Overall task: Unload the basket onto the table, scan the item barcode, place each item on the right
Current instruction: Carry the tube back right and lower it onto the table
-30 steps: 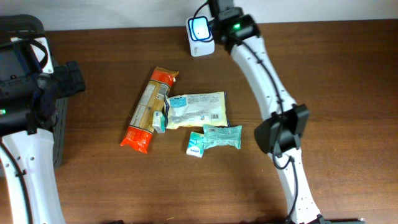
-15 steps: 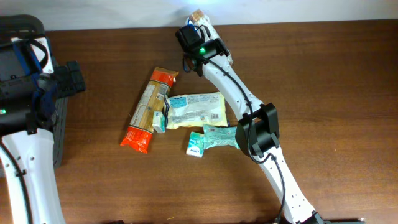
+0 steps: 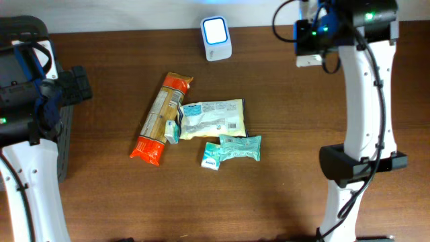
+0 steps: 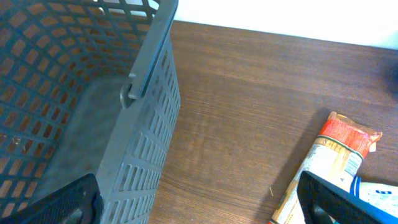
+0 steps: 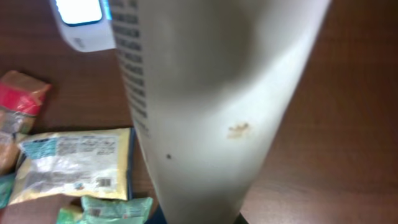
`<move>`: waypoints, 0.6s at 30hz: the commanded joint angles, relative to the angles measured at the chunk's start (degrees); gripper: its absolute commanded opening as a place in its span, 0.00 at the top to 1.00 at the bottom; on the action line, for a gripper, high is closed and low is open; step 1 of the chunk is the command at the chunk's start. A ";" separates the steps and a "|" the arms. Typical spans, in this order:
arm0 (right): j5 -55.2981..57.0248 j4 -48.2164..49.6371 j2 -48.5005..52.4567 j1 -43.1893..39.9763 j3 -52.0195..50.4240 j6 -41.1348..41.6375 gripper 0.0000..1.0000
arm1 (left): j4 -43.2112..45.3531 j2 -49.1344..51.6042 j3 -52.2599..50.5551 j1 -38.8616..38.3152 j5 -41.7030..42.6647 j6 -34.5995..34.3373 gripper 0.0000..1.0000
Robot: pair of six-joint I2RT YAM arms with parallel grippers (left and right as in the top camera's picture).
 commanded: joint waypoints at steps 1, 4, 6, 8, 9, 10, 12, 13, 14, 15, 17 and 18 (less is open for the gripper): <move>-1.36 -0.35 0.07 -6.99 -8.07 -1.84 0.96 | 0.22 -0.13 0.46 0.20 -0.42 -0.52 0.01; -0.96 -0.35 0.07 -13.05 -25.90 -6.14 0.96 | 0.22 -0.13 0.46 0.20 -0.42 -0.52 0.01; -0.74 3.23 0.09 -17.94 -41.77 -6.49 0.96 | 0.22 -0.13 0.46 0.20 -0.42 -0.52 0.01; -0.55 9.01 0.09 -21.16 -52.89 -7.43 0.96 | 0.22 -0.13 0.46 0.22 -0.42 -0.52 0.01; -0.57 12.24 0.09 -22.29 -57.33 -7.45 0.96 | 0.22 -0.13 0.46 0.20 -0.42 -0.52 0.01; -0.59 15.37 0.09 -23.17 -61.31 -7.74 0.96 | 0.22 -0.13 0.46 0.20 -0.42 -0.52 0.01; -0.57 18.16 0.09 -23.21 -64.81 -10.03 0.96 | 0.22 -0.13 0.46 0.20 -0.42 -0.52 0.01; -0.59 18.71 0.09 -23.21 -65.00 -10.01 0.95 | 0.22 -0.13 0.46 0.22 -0.42 -0.52 0.01; -0.83 18.62 0.09 -23.15 -64.98 -10.01 0.57 | 0.22 -0.13 0.46 0.20 -0.42 -0.52 0.01; -1.70 18.16 0.09 -23.15 -64.92 -9.99 0.38 | 0.22 -0.13 0.46 0.20 -0.42 -0.52 0.01; -9.68 14.99 0.09 -23.15 -62.60 -10.03 0.26 | 0.22 -0.13 0.46 0.20 -0.42 -0.52 0.01; -19.06 11.67 0.07 -22.60 -59.39 -13.70 0.24 | 0.22 -0.13 0.46 0.20 -0.42 -0.52 0.01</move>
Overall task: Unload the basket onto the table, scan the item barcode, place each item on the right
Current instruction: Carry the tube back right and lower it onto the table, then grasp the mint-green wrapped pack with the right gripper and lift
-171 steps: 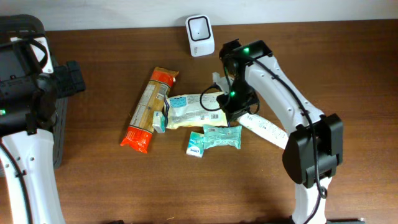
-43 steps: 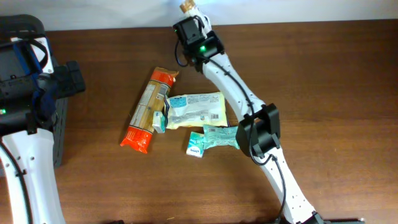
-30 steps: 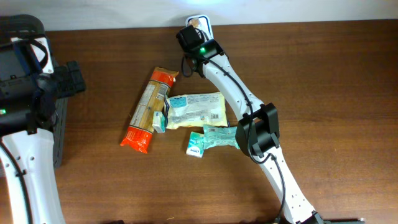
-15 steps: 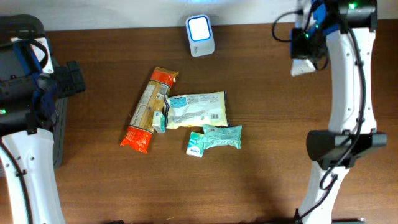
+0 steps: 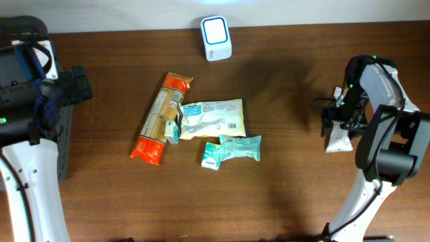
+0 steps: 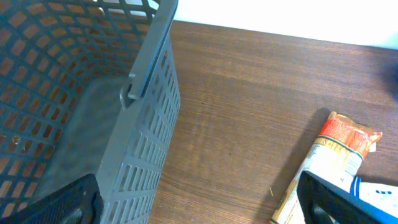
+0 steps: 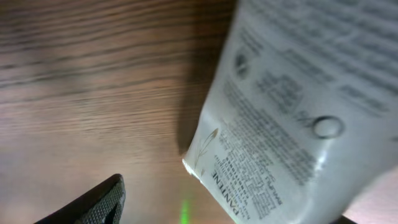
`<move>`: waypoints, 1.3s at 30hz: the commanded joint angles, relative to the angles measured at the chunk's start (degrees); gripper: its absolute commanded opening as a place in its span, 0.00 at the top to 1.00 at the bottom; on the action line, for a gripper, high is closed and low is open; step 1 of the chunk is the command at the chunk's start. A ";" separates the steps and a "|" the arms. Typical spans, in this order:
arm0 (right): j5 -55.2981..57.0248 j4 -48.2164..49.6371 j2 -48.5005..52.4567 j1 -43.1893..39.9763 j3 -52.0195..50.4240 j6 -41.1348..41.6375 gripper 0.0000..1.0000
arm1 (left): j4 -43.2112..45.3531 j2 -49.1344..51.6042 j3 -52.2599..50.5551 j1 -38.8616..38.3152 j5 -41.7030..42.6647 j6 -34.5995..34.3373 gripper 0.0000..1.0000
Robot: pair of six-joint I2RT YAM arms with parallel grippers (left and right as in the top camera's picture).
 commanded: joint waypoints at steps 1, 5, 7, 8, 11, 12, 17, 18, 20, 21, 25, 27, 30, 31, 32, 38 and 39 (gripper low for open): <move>-18.12 -5.25 -1.53 2.12 6.62 -6.40 0.21 | 0.22 -0.17 0.46 0.20 -0.42 -0.52 0.01; -24.17 -4.48 -1.53 11.21 8.11 -6.05 0.18 | 0.22 -0.17 0.46 0.20 -0.42 -0.52 0.01; -24.20 -1.84 -1.51 16.02 7.96 -3.17 0.01 | 0.22 -0.17 0.46 0.20 -0.42 -0.52 0.01; -24.22 0.35 -1.51 18.12 7.87 -0.83 0.01 | 0.22 -0.17 0.46 0.20 -0.42 -0.52 0.01; -24.26 2.71 -1.51 21.14 7.87 4.17 0.00 | 0.22 -0.17 0.46 0.20 -0.42 -0.52 0.01; -24.57 2.25 -1.51 21.40 7.82 4.17 0.08 | 0.22 -0.17 0.46 0.20 -0.42 -0.52 0.01; -26.77 2.64 -2.86 24.63 5.40 4.11 0.36 | 0.22 -0.17 0.46 0.20 -0.42 -0.52 0.01; -26.56 3.10 -6.27 25.31 5.40 4.15 0.36 | 0.22 -0.17 0.46 0.20 -0.42 -0.52 0.01; -25.35 1.49 -15.10 25.20 5.40 4.17 0.31 | 0.22 -0.17 0.46 0.20 -0.42 -0.52 0.01; -22.45 -0.37 -21.11 24.83 5.40 5.03 0.27 | 0.22 -0.17 0.46 0.20 -0.42 -0.52 0.01; -23.39 -0.20 -27.87 24.55 -0.81 6.58 0.23 | 0.22 -0.17 0.46 0.20 -0.42 -0.52 0.01; -26.49 9.33 -27.87 24.48 -11.65 10.16 0.19 | 0.22 -0.17 0.46 0.22 -0.42 -0.52 0.01; -28.30 28.04 -26.69 24.41 -28.55 19.98 0.15 | 0.22 -0.17 0.46 0.20 -0.42 -0.52 0.01; -28.57 31.50 -24.94 24.39 -30.80 22.36 0.15 | 0.22 -0.17 0.46 0.22 -0.39 -0.52 0.01; -30.03 33.53 -22.82 24.39 -31.91 23.02 0.15 | 0.22 -0.17 0.46 0.20 -0.42 -0.52 0.01; -38.86 38.01 -10.88 24.61 -32.85 23.06 0.34 | 0.22 -0.17 0.46 0.22 -0.42 -0.52 0.01; -39.04 38.73 -10.88 24.61 -33.46 23.30 0.39 | 0.22 -0.17 0.46 0.22 -0.42 -0.52 0.01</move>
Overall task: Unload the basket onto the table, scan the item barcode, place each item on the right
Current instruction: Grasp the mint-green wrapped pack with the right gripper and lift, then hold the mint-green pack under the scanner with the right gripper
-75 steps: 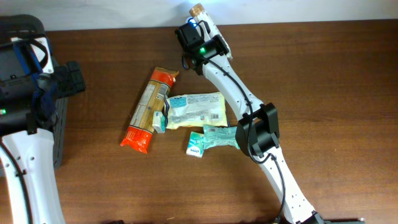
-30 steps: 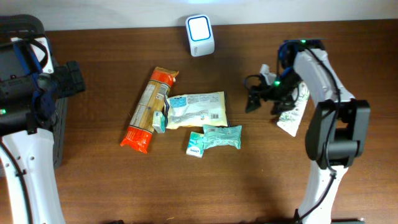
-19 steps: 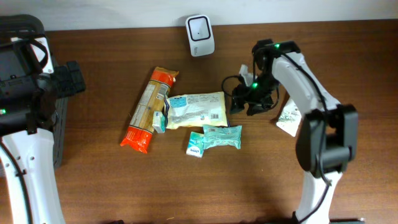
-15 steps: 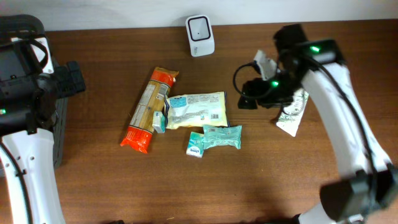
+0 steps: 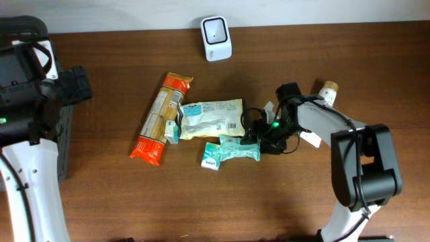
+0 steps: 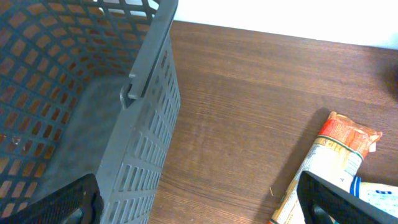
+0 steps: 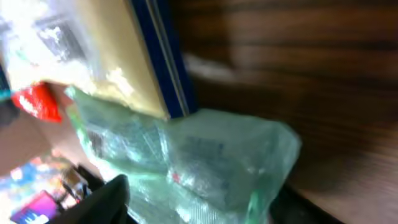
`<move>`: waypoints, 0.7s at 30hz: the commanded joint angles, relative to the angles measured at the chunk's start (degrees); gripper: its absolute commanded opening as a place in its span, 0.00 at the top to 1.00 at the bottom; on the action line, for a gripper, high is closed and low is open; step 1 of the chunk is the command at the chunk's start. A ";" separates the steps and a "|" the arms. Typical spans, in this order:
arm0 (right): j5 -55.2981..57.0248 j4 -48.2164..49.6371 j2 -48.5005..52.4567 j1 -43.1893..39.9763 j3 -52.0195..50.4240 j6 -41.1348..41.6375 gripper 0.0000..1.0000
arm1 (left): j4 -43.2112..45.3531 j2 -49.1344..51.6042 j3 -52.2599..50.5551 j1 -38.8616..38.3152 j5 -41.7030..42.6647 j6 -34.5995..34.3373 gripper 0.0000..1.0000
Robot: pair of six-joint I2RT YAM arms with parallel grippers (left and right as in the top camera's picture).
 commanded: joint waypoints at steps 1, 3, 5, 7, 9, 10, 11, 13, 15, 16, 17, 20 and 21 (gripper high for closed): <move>0.11 2.10 2.62 0.02 -2.64 1.49 0.48 | 0.22 -0.17 0.46 0.20 -0.42 -0.52 0.01; 0.15 3.06 2.62 0.02 -3.45 1.42 0.62 | 0.22 -0.17 0.46 0.20 -0.42 -0.52 0.01; 0.15 4.44 2.62 -0.07 -3.43 1.38 0.74 | 0.22 -0.17 0.46 0.20 -0.42 -0.52 0.01; 0.00 3.67 2.25 -0.15 -1.77 -0.87 0.90 | 0.22 -0.17 0.46 0.20 -0.42 -0.52 0.01; -0.04 -1.18 0.35 -0.22 2.34 -5.75 0.94 | 0.22 -0.17 0.46 0.20 -0.42 -0.52 0.01; -0.07 -4.13 -1.36 -0.22 4.90 -7.93 0.96 | 0.22 -0.17 0.46 0.20 -0.42 -0.52 0.01; -0.11 -7.04 -3.02 -0.22 7.54 -9.57 0.96 | 0.22 -0.17 0.46 0.20 -0.42 -0.52 0.01; -0.09 -14.60 -6.19 -0.35 14.78 -13.14 0.96 | 0.22 -0.17 0.46 0.20 -0.42 -0.52 0.01; -0.04 -22.34 -7.85 -2.32 22.84 -15.93 0.96 | 0.22 -0.17 0.46 0.22 -0.42 -0.52 0.01; -0.20 -24.11 -8.26 -3.19 25.14 -17.31 0.96 | 0.22 -0.17 0.46 0.22 -0.42 -0.52 0.01; -0.02 -25.92 -8.98 -4.37 28.00 -19.52 0.96 | 0.22 -0.17 0.46 0.20 -0.42 -0.52 0.01; 0.31 -26.64 -10.64 -7.37 31.17 -20.26 0.96 | 0.22 -0.17 0.46 0.20 -0.42 -0.52 0.01; 0.15 -26.67 -10.80 -8.35 31.28 -20.11 0.96 | 0.22 -0.17 0.46 0.20 -0.42 -0.52 0.01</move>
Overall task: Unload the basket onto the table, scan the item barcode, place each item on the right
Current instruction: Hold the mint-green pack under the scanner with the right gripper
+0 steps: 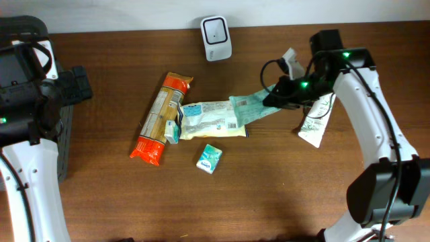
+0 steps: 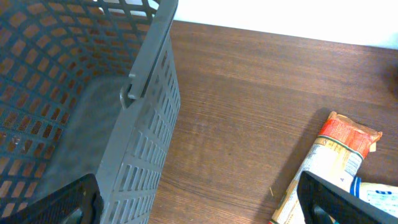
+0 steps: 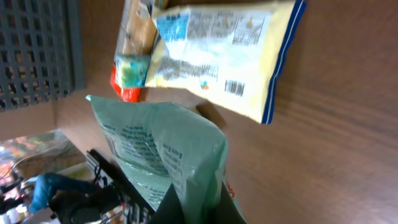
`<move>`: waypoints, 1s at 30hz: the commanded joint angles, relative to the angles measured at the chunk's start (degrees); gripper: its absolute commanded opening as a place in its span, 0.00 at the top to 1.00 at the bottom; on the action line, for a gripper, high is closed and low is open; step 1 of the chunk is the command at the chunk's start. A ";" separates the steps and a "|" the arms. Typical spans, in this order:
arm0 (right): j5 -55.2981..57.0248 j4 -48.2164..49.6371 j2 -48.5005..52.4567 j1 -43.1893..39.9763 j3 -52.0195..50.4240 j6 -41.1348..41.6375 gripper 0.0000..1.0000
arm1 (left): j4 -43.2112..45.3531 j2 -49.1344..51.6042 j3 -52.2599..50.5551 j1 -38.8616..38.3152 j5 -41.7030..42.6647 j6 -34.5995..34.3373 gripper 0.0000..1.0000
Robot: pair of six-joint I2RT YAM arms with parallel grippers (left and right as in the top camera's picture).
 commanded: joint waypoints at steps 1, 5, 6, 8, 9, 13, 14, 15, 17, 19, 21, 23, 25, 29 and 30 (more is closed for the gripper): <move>-0.46 -0.31 -2.34 -2.23 1.60 -1.16 0.96 | 0.24 -0.17 0.46 0.20 -0.42 -0.52 0.01; -0.59 -0.28 -2.34 -2.43 1.60 -1.16 0.96 | 0.24 -0.17 0.46 0.22 -0.42 -0.52 0.01; -0.59 -0.31 -2.34 -2.25 1.60 -1.16 0.96 | 0.24 -0.17 0.46 0.20 -0.42 -0.52 0.01; -0.48 -0.20 -2.34 -2.21 1.62 1.31 0.96 | 0.22 -0.17 0.46 0.20 -0.42 -0.52 0.01; -0.15 0.57 -2.34 -1.92 1.68 2.56 0.96 | 0.24 -0.17 0.46 0.20 -0.42 -0.52 0.01; 14.49 0.70 -1.97 3.87 15.45 9.25 0.96 | 0.24 -0.17 0.46 0.20 -0.42 -0.52 0.01; 18.95 0.85 -1.44 5.55 19.39 9.44 0.96 | 0.24 -0.17 0.46 0.20 -0.42 -0.52 0.01; 27.36 0.96 -0.24 8.46 25.20 9.38 0.96 | 0.24 -0.17 0.46 0.22 -0.42 -0.52 0.01; 45.07 5.40 1.57 14.78 30.64 7.67 0.96 | 0.24 -0.17 0.46 0.20 -0.42 -0.52 0.01; 56.78 12.59 2.73 19.06 30.58 5.22 0.96 | 0.24 -0.17 0.46 0.20 -0.42 -0.52 0.01; 64.89 20.39 5.53 21.73 30.58 -0.42 0.96 | 0.24 -0.17 0.46 0.22 -0.42 -0.52 0.01; 67.67 32.61 11.98 22.10 30.58 -10.88 0.96 | 0.24 -0.17 0.46 0.20 -0.42 -0.52 0.01; 67.69 42.23 17.55 22.10 30.58 -18.49 0.96 | 0.24 -0.17 0.46 0.20 -0.42 -0.52 0.01; 67.84 62.75 30.05 22.10 30.58 -32.33 0.96 | 0.24 -0.17 0.46 0.20 -0.42 -0.52 0.01; 68.08 65.57 32.00 22.08 30.53 -34.01 0.96 | 0.24 -0.17 0.46 0.20 -0.42 -0.52 0.01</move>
